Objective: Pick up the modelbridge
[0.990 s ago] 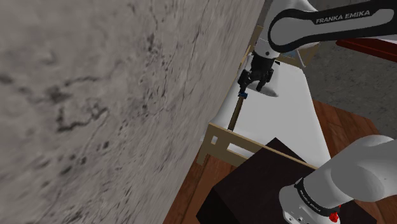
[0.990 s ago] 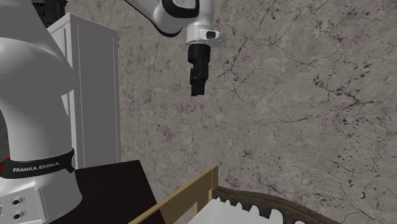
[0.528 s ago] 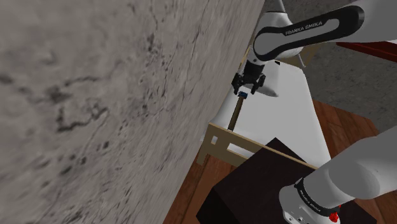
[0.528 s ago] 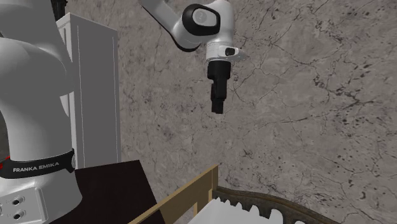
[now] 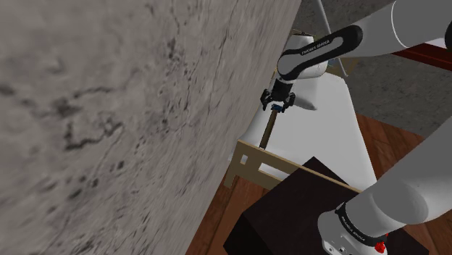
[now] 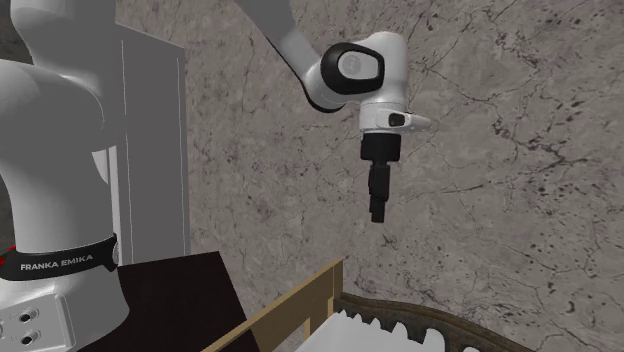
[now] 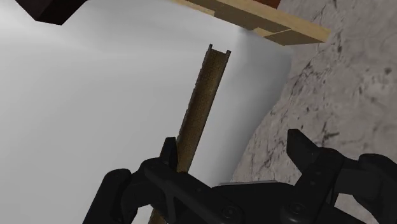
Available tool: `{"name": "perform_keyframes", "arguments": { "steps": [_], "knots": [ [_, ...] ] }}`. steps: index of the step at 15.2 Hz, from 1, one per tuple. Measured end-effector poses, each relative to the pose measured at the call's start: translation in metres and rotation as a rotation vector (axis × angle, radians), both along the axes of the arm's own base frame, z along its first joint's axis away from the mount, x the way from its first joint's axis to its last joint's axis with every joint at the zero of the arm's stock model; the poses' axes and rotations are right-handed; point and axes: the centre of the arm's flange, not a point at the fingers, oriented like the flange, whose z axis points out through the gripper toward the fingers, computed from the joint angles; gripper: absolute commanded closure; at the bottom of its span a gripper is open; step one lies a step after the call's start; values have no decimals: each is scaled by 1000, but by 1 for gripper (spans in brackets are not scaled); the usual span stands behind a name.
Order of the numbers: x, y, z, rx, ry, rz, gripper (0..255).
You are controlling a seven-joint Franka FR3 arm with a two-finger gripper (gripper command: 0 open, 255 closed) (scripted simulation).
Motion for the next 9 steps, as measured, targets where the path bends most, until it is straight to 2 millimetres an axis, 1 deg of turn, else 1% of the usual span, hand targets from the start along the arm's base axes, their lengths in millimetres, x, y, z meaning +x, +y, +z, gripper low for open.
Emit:
{"name": "perform_keyframes", "arguments": {
  "steps": [3, 5, 7, 9],
  "knots": [
    [16, -25, -27, -3, 0, -85, 0],
    [20, -47, -46, -4, 1, -142, 0],
    [24, -62, -62, -5, 1, -199, 0],
    [29, -81, -83, -7, 2, -256, 0]
  ]
}}
